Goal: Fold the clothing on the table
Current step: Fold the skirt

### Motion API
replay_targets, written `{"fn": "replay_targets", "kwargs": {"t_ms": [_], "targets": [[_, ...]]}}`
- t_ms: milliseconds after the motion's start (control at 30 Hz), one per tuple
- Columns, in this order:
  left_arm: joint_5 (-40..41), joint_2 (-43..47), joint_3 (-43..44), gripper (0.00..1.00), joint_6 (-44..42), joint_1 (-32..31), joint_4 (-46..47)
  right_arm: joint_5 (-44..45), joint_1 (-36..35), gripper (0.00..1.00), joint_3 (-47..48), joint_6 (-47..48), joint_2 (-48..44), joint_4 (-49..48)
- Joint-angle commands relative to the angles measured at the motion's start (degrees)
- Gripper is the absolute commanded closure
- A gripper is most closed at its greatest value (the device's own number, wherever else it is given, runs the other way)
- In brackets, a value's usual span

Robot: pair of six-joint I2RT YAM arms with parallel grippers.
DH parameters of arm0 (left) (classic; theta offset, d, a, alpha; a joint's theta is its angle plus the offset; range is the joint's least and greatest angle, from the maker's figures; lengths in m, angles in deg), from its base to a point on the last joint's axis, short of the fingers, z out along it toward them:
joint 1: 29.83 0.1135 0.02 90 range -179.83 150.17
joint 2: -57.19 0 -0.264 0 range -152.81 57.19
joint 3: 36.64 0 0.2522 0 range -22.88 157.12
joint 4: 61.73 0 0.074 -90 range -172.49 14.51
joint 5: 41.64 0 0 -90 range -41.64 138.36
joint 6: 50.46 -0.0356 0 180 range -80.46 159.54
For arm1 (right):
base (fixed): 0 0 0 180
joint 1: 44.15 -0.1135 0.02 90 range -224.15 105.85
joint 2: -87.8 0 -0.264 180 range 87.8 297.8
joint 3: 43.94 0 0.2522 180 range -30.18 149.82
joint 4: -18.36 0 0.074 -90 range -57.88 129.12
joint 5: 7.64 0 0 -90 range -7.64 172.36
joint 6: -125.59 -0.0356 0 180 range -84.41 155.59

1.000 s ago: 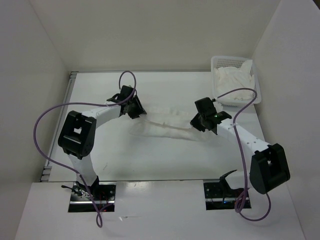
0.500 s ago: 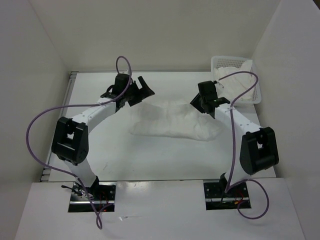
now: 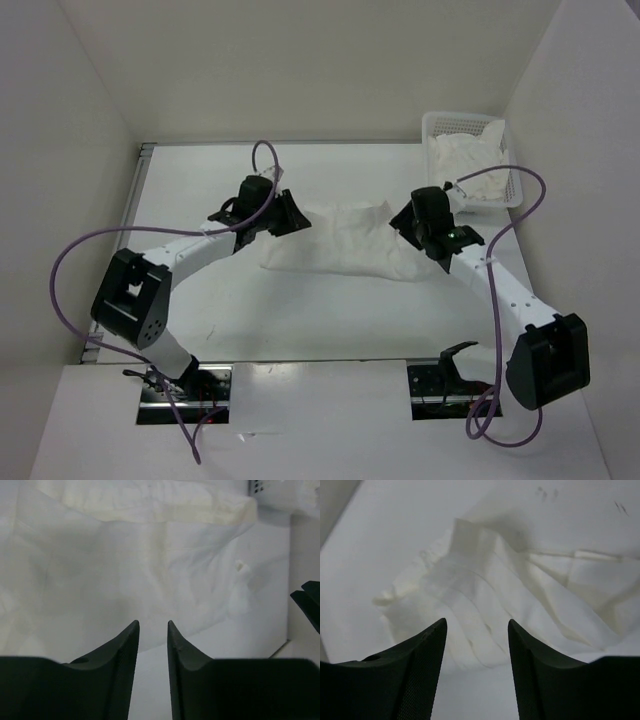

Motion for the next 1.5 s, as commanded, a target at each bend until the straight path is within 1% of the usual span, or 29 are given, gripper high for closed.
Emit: {"fn": "replay_targets", "kwargs": {"t_ms": [0,33,100,133,167,233,333,400,500,533,667,833,933,967,1000,1100,1167,1300,1333,1467], "targets": [[-1.6,-4.2,1.9,0.66,-3.9,0.3,1.2,2.2,-0.4,0.41,-6.1,-4.2,-2.2,4.0],[-2.3,-5.1,2.8,0.76,-3.9,-0.3,1.2,2.7,-0.4,0.35,-6.8,-4.9,-2.7,4.6],[-2.3,-7.3,5.6,0.77,-3.9,-0.3,1.2,2.1,0.2,0.29,-8.3,-6.3,-4.0,4.6],[-3.1,-7.9,6.7,0.77,-3.9,-0.3,1.2,1.6,1.9,0.27,-9.3,-6.3,-4.0,4.6],[-3.6,-8.6,7.6,0.78,-3.9,-0.3,1.8,0.1,2.8,0.23,-9.9,-6.3,-4.0,4.1],[-5.2,-10.8,9.9,0.78,-2.5,-0.3,4.2,-1.6,5.3,0.21,-11.4,-6.3,-4.0,4.1],[-7.8,-14.9,13.3,0.81,-0.9,-0.9,6.4,-3.7,7.9,0.20,-13.7,-6.3,-4.0,3.6],[-7.8,-18.2,14.8,0.83,-0.9,-1.6,7.0,-4.3,8.6,0.18,-15.3,-6.3,-4.0,3.0],[-10.8,-22.7,16.4,0.84,0.3,-2.2,8.7,-4.9,8.6,0.17,-16.1,-6.8,-2.4,3.0],[-10.8,-23.5,16.4,0.86,1.0,-2.2,9.3,-5.7,8.6,0.17,-16.6,-6.9,-2.3,3.0],[-10.2,-27.1,16.4,0.86,1.0,-3.2,9.3,-6.9,9.1,0.16,-17.8,-6.9,-1.0,3.0],[-10.2,-30.7,17.5,0.87,1.0,-4.3,9.9,-9.3,9.1,0.15,-19.7,-6.3,-1.0,-0.4],[-10.2,-33.0,18.0,0.87,1.5,-5.6,10.4,-10.2,9.1,0.15,-21.0,-4.5,0.5,-3.4],[-10.8,-33.7,18.6,0.87,1.5,-5.6,10.4,-10.2,9.1,0.13,-22.2,-4.0,1.1,-4.4],[-10.8,-33.7,18.7,0.87,1.5,-6.3,10.4,-10.8,9.1,0.11,-22.2,-3.3,1.1,-5.7],[-10.8,-34.3,17.9,0.87,1.5,-7.0,10.4,-11.5,10.3,0.11,-21.6,-0.4,1.6,-7.1],[-10.8,-34.3,17.1,0.87,1.5,-7.6,10.4,-13.0,10.9,0.11,-20.4,1.3,4.3,-7.8],[-9.7,-30.6,13.7,0.88,1.5,-7.6,11.0,-13.0,11.7,0.11,-17.2,2.6,8.6,-7.8],[-9.7,-29.9,12.8,0.88,1.5,-7.6,11.0,-11.6,11.7,0.11,-15.9,2.6,9.2,-7.8],[-9.7,-27.9,11.0,0.88,1.5,-5.6,11.0,-12.4,14.1,0.11,-14.2,3.7,12.7,-9.0]]}}
